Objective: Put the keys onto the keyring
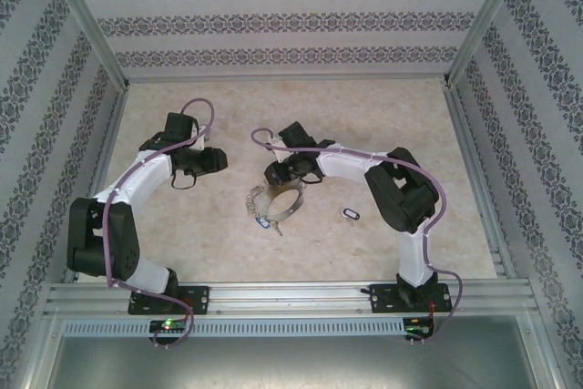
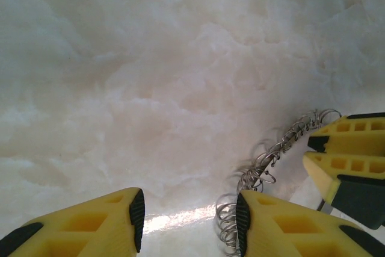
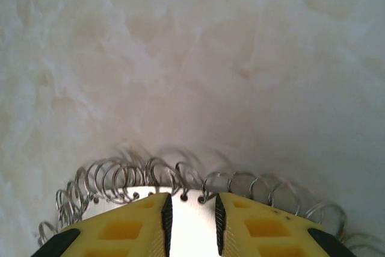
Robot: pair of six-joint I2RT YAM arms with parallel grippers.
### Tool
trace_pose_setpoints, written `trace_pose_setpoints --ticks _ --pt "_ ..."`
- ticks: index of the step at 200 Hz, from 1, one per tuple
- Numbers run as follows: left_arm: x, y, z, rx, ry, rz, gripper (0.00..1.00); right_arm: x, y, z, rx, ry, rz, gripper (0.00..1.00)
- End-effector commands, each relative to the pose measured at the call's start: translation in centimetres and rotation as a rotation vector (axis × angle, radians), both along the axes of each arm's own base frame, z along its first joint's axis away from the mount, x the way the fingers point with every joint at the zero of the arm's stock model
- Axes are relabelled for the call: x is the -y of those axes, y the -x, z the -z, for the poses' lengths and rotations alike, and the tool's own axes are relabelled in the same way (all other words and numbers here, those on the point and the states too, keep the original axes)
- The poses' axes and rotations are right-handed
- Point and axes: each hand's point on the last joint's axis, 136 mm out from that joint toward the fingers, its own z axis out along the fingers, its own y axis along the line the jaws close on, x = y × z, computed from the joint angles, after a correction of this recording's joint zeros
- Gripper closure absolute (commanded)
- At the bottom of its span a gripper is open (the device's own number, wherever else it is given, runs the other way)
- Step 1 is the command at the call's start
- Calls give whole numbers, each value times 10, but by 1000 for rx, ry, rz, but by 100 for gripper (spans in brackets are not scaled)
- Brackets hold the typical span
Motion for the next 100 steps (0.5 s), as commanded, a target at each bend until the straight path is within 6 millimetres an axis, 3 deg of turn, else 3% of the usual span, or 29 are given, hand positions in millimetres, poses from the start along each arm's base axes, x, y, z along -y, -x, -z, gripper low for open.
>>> trace_pose_setpoints --ticks 1,25,47,76,100 --pt "0 3 -1 -49 33 -35 53 -9 12 -12 -34 -16 -36 72" --pt "-2 2 -2 -51 36 -53 51 -15 27 -14 18 15 -136 72" --pt "-7 2 -2 -62 44 -81 48 -13 29 -14 91 80 -184 71" --pt "-9 1 1 -84 63 -107 45 -6 9 -11 96 129 -121 70" --pt "-11 1 1 -90 68 -110 44 -2 -8 -13 23 56 -15 70"
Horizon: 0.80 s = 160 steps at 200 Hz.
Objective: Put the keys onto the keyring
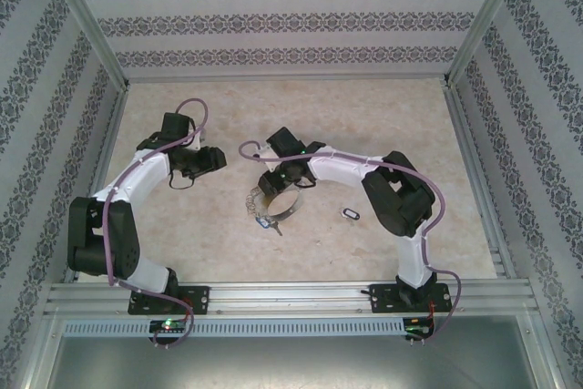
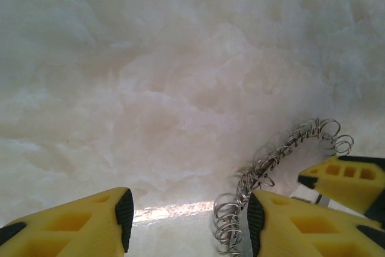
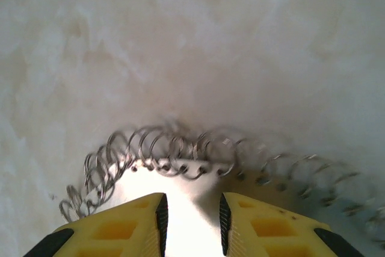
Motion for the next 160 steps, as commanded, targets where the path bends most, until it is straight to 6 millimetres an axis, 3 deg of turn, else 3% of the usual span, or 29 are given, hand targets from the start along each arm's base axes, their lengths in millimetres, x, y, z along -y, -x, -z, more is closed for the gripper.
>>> trace_pose_setpoints --ticks 1,160 --pt "-2 0 -2 -37 27 -28 44 11 -26 -6 -29 -29 113 70" --pt "8 0 -1 -54 101 -1 42 4 -19 17 -140 -23 132 71"
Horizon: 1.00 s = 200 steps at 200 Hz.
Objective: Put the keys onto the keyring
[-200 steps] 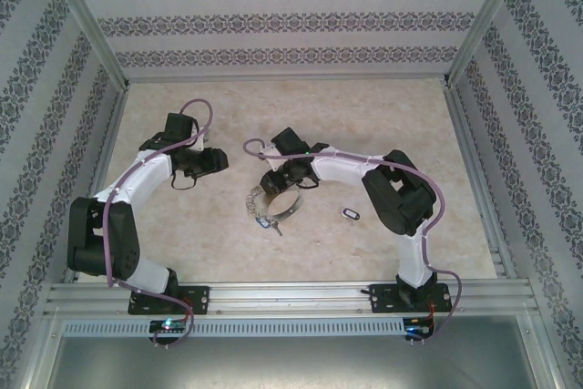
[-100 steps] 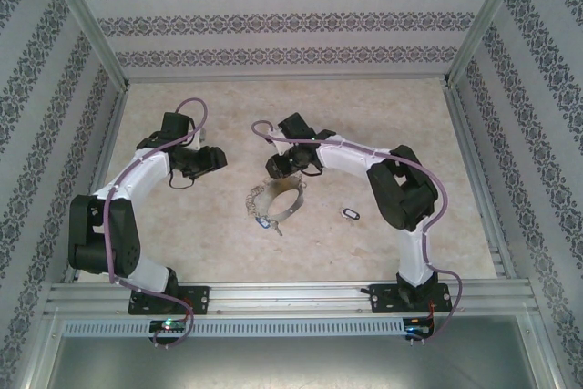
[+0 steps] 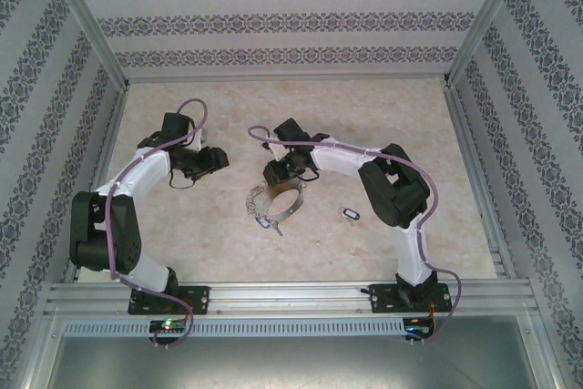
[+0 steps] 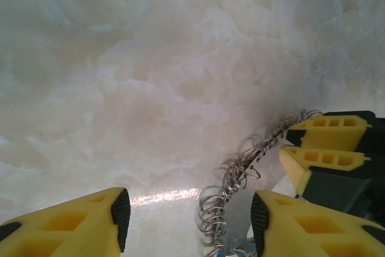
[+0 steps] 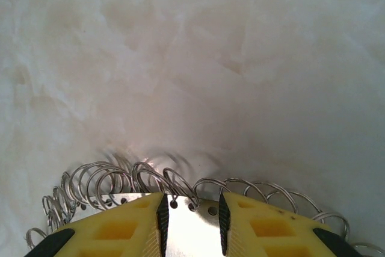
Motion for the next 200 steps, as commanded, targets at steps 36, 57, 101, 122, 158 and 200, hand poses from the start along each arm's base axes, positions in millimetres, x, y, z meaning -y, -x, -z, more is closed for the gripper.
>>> trace_pose_setpoints --ticks 36,57,101,122,158,200 --pt "0 -2 -4 -18 29 -9 42 -14 9 0 -33 -18 -24 77" --pt "0 -1 -3 -23 32 -6 42 -16 9 1 -35 -19 -28 79" --pt "1 -1 -4 -23 35 0 42 -16 8 5 -41 -13 -29 79" --pt "2 -1 -4 -25 36 3 42 -16 9 7 -48 -10 -32 78" --pt "2 -1 -4 -25 38 8 41 -14 10 6 -70 -33 -35 83" --pt "2 -1 -3 -27 38 9 41 -15 10 8 -108 -88 -46 89"
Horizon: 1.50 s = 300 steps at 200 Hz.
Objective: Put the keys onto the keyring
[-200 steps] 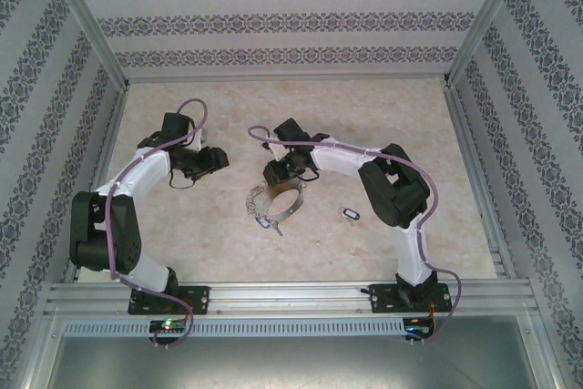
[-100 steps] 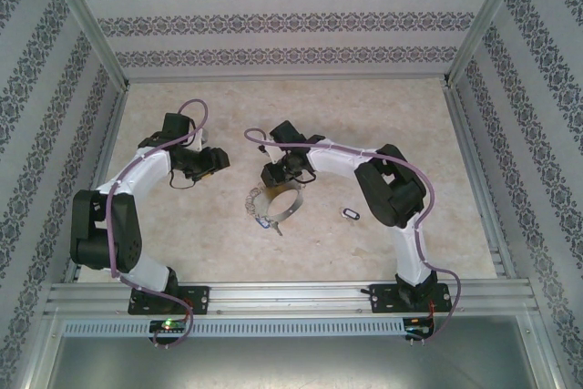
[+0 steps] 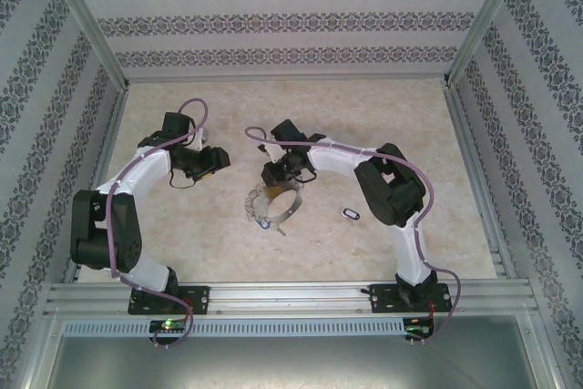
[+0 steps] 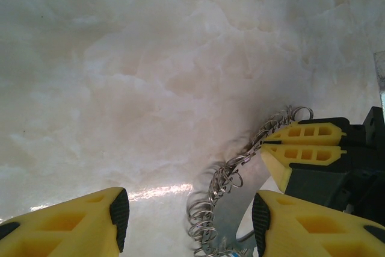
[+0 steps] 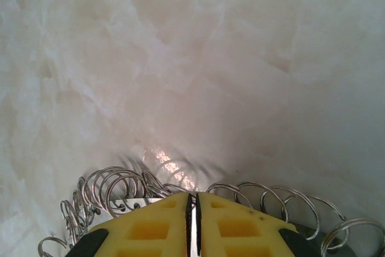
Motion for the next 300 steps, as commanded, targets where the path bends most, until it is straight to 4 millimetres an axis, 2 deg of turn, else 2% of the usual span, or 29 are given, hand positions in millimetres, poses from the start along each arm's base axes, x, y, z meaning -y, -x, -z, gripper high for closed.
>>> trace_pose_setpoints --ticks 1,27,67,110,127,157,191,228,300 --pt "-3 -2 -3 -15 10 -4 41 -2 2 8 -52 -35 -12 89" --pt "-3 -1 -2 -17 6 -1 41 -4 5 9 -59 -46 -34 87" --pt "-1 0 0 -24 16 4 41 3 6 16 -39 -24 -67 84" --pt "16 9 14 -82 165 -36 44 6 4 22 6 32 -119 82" --pt "15 14 21 -104 160 -50 45 6 6 27 18 60 -144 84" --pt "14 16 23 -108 156 -58 45 3 10 32 49 94 -189 84" --pt "12 17 25 -121 152 -79 45 -2 12 30 76 98 -222 82" --pt "10 19 30 -136 138 -95 45 -8 12 27 73 82 -237 84" --pt "12 20 33 -140 165 -114 45 -23 23 17 46 -48 -316 81"
